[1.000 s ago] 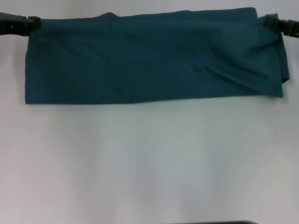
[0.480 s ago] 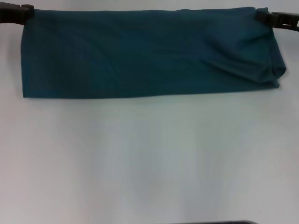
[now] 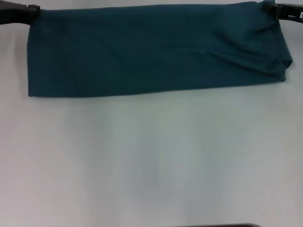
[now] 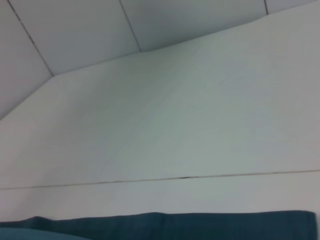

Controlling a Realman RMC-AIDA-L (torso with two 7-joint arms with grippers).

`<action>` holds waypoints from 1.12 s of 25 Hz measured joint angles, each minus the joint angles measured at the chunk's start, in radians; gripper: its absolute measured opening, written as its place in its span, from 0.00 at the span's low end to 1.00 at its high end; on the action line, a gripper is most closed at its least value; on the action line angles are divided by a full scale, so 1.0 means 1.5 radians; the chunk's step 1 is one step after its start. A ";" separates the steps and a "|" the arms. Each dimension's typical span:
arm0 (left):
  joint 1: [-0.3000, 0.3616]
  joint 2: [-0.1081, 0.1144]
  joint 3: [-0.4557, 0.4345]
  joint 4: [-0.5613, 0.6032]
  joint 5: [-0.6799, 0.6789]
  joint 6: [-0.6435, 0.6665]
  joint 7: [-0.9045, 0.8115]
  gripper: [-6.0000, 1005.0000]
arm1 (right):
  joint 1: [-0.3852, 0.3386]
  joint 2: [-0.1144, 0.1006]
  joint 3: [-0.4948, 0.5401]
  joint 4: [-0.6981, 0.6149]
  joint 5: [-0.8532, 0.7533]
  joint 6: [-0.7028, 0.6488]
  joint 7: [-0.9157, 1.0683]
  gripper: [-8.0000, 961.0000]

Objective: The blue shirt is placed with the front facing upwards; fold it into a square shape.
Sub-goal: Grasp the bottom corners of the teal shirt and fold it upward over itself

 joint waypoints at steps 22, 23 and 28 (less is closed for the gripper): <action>0.000 -0.004 0.001 -0.036 -0.004 -0.003 -0.017 0.01 | 0.008 -0.004 -0.013 0.023 0.026 0.012 -0.001 0.07; -0.001 -0.005 0.001 -0.036 -0.004 -0.003 -0.017 0.01 | 0.009 -0.004 -0.013 0.023 0.026 0.011 -0.001 0.07; -0.003 -0.005 0.001 -0.041 -0.004 -0.003 -0.017 0.01 | 0.009 -0.004 -0.013 0.024 0.026 0.008 -0.001 0.07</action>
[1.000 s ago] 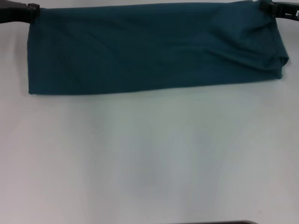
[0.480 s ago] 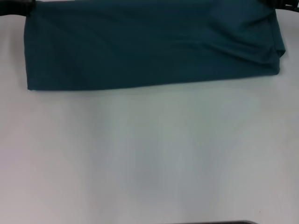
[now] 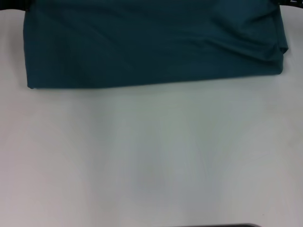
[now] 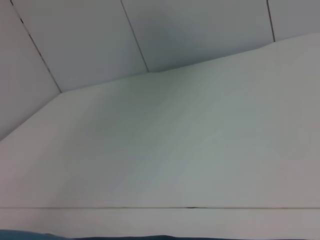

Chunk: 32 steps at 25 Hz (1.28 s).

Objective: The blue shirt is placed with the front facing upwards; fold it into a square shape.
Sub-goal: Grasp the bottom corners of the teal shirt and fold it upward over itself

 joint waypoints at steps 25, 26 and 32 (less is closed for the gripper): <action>-0.001 -0.027 0.000 0.004 0.000 -0.041 0.004 0.01 | 0.007 0.007 -0.027 -0.010 0.001 -0.038 -0.008 0.07; -0.001 -0.033 0.001 0.003 0.001 -0.052 0.004 0.01 | 0.008 0.007 -0.033 -0.012 0.001 -0.045 -0.008 0.07; 0.003 -0.060 0.021 -0.004 0.003 -0.141 0.005 0.01 | 0.021 0.014 -0.059 -0.024 0.001 -0.123 -0.010 0.07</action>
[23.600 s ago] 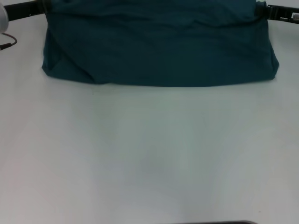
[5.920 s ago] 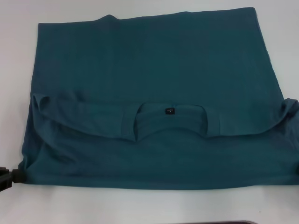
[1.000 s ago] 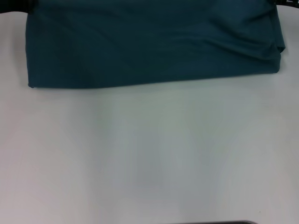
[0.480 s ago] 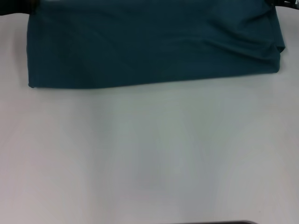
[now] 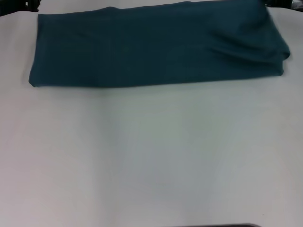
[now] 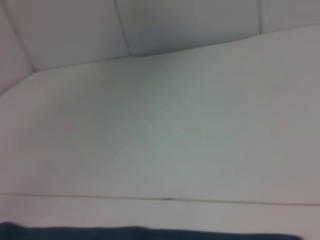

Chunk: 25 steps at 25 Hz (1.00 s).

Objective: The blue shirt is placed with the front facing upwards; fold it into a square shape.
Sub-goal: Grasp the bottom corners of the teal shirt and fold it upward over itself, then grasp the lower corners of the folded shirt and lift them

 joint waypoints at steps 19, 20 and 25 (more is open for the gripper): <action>0.067 -0.023 0.006 -0.109 -0.025 0.064 -0.092 0.62 | -0.047 -0.011 0.001 0.020 0.086 0.019 -0.033 0.65; 0.073 -0.024 0.008 -0.116 -0.036 0.086 -0.092 0.64 | -0.051 -0.013 0.001 0.020 0.085 0.028 -0.033 0.65; 0.121 -0.024 0.027 -0.141 -0.115 0.177 -0.074 0.73 | -0.074 -0.016 0.002 0.021 0.081 0.087 -0.031 0.64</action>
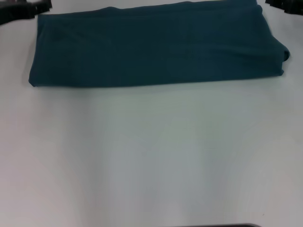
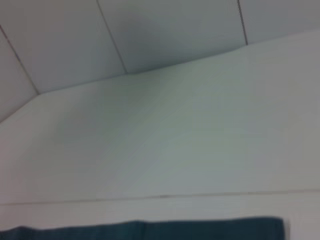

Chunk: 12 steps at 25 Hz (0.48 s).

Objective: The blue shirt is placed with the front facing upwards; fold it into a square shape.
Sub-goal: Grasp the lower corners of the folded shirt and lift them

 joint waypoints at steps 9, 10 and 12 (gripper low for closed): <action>0.082 0.001 0.018 -0.020 -0.110 0.048 0.006 0.73 | -0.061 -0.003 0.005 0.031 0.004 0.085 0.002 0.64; 0.086 0.001 0.018 -0.020 -0.116 0.050 0.006 0.73 | -0.069 -0.005 0.005 0.037 0.004 0.093 0.006 0.64; 0.097 0.000 0.018 -0.019 -0.124 0.055 0.006 0.73 | -0.085 -0.014 0.006 0.044 0.003 0.112 0.019 0.64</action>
